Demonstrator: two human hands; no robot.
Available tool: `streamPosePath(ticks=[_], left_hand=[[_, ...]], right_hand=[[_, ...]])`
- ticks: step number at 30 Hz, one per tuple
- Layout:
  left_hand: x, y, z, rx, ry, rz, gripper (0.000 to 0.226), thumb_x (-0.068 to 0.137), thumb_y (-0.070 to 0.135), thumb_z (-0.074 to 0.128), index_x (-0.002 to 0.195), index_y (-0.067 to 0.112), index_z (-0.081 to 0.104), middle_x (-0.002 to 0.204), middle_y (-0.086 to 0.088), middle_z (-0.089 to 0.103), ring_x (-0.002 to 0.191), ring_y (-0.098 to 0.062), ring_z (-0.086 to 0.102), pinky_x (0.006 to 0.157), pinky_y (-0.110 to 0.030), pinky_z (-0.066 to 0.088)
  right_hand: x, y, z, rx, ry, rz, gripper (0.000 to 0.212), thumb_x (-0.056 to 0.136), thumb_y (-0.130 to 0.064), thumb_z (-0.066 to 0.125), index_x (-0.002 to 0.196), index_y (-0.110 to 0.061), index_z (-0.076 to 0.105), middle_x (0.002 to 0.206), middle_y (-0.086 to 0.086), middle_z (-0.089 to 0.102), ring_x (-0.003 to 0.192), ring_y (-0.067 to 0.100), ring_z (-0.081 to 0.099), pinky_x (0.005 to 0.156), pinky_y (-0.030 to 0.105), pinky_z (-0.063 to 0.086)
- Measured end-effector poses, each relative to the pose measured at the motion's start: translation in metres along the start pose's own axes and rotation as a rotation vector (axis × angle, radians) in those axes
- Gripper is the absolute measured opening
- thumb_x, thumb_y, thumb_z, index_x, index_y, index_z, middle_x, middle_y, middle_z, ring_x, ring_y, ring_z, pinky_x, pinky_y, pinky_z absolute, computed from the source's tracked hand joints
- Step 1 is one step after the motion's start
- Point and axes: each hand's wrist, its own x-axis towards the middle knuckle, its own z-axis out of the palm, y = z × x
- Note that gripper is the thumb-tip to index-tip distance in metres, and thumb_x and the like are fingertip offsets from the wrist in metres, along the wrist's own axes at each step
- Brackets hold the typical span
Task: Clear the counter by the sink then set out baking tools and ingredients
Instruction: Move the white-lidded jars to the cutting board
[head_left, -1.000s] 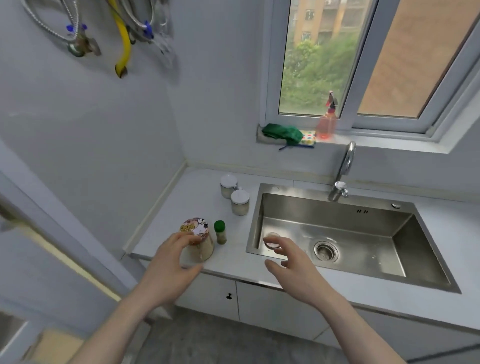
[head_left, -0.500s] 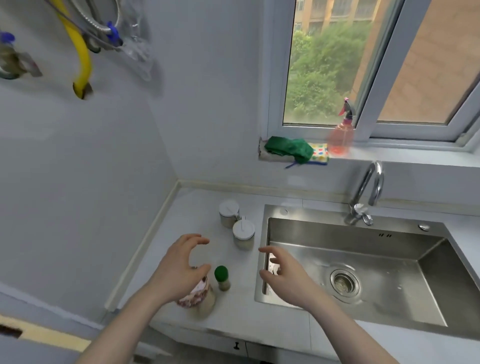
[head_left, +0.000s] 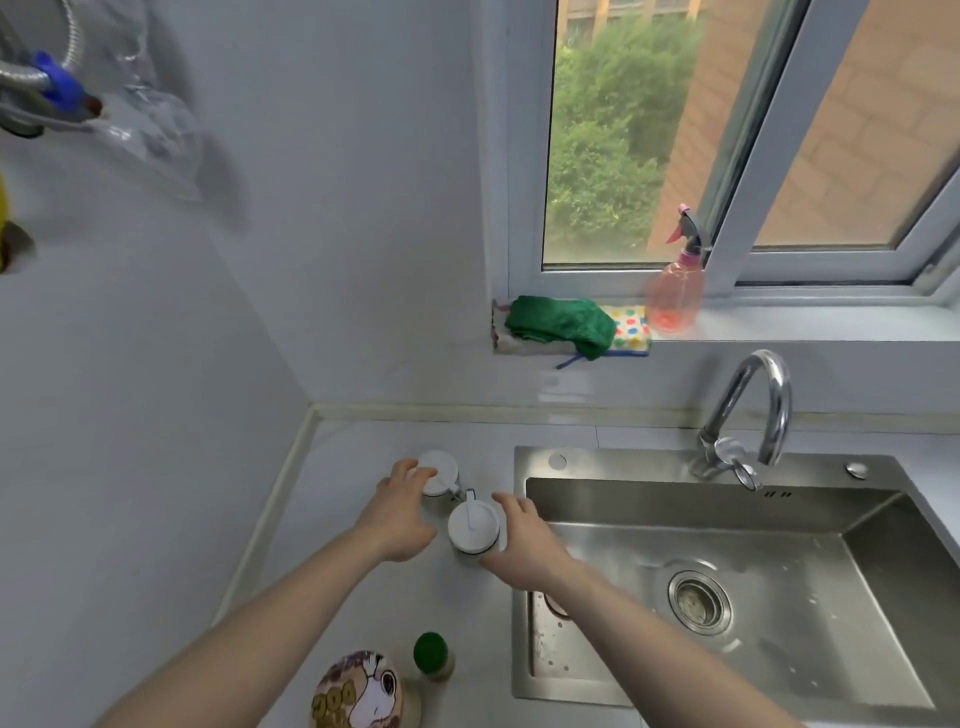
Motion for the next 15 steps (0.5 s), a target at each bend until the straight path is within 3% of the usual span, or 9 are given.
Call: streamPosePath(ticks=[4,9,12,15], left_hand=[[0.047,-0.006,0.004,0.188,-0.07,0.075,0.091,0.082,0.012,0.061,0.158,0.03,0.014,0.167,-0.001,-0.006,0.146,-0.037,0.023,0.114,-0.043,0.037],[0.076,-0.017,0.01,0.393,-0.188,0.14,0.102,0.086,-0.003,0.055,0.16,0.037,-0.003,0.167,0.011,-0.019,0.154,-0.037,0.0,0.122,-0.049,0.023],[0.083,-0.025,0.016,0.418,-0.184,0.175,0.101,0.083,-0.007,0.053,0.159,0.038,0.004,0.168,0.009,-0.01,0.15,-0.04,0.013,0.115,-0.047,0.034],[0.087,-0.028,0.014,0.436,-0.117,0.209,0.089,0.082,-0.003,0.06,0.153,0.034,0.022,0.161,0.003,0.012,0.13,-0.038,0.037,0.1,-0.044,0.046]], right_hand=[[0.026,0.0,0.012,-0.031,0.026,0.071,0.098,0.082,-0.04,0.078,0.158,-0.019,0.021,0.16,0.007,0.025,0.142,0.029,0.042,0.113,0.034,0.036],[0.047,-0.002,0.028,-0.069,0.006,0.118,0.097,0.084,-0.04,0.076,0.159,-0.017,0.019,0.159,0.008,0.025,0.146,0.027,0.035,0.116,0.031,0.031],[0.055,-0.005,0.042,-0.083,-0.002,0.164,0.091,0.087,-0.041,0.071,0.159,-0.023,0.019,0.156,0.007,0.028,0.141,0.033,0.039,0.114,0.037,0.037],[0.058,-0.005,0.056,-0.091,0.027,0.2,0.088,0.086,-0.04,0.069,0.158,-0.029,0.02,0.152,0.005,0.034,0.135,0.034,0.046,0.106,0.04,0.044]])
